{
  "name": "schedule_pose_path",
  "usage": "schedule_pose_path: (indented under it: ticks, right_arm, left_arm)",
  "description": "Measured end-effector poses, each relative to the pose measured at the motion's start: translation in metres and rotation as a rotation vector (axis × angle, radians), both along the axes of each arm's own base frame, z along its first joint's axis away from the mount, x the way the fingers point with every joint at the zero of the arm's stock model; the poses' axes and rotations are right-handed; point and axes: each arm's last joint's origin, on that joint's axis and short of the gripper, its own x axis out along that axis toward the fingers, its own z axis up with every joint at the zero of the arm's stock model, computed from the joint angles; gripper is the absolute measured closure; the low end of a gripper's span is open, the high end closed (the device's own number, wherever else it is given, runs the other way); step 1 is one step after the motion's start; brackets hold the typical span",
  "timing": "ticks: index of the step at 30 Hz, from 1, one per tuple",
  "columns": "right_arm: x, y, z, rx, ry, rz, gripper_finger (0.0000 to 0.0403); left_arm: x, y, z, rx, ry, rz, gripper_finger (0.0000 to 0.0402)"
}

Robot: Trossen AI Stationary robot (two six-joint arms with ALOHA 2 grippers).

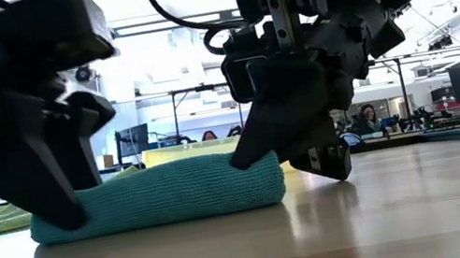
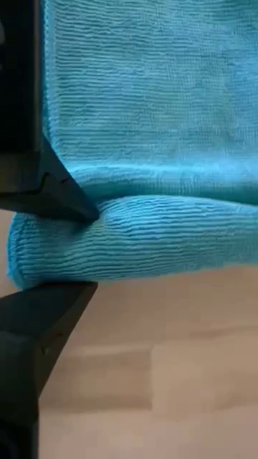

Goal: Roll microfiber towels into tight, uniform cylinder then place into a basket
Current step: Roll the blue microfiber towel

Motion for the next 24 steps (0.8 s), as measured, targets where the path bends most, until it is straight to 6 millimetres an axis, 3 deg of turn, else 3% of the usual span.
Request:
schedule_pose_path:
  ticks: [5,11,17,24]
  right_arm:
    - [-0.001,0.004,0.0,-0.02,-0.013,0.03,0.0388]
    - [-0.007,0.005,0.014,-0.096,-0.068,0.108,0.0341]
    - [-0.013,0.006,0.045,-0.247,-0.173,0.151,0.0327]
    - [-0.026,0.043,0.057,-0.732,-0.413,0.327,0.0326]
  left_arm:
    - [0.004,0.008,-0.001,-0.034,0.02,0.0,0.0337]
    - [0.01,0.016,-0.002,-0.141,0.061,-0.045,0.0392]
    - [0.014,0.024,-0.002,-0.247,0.072,0.017,0.0382]
    - [0.018,0.032,-0.002,-0.313,0.08,0.049,0.0374]
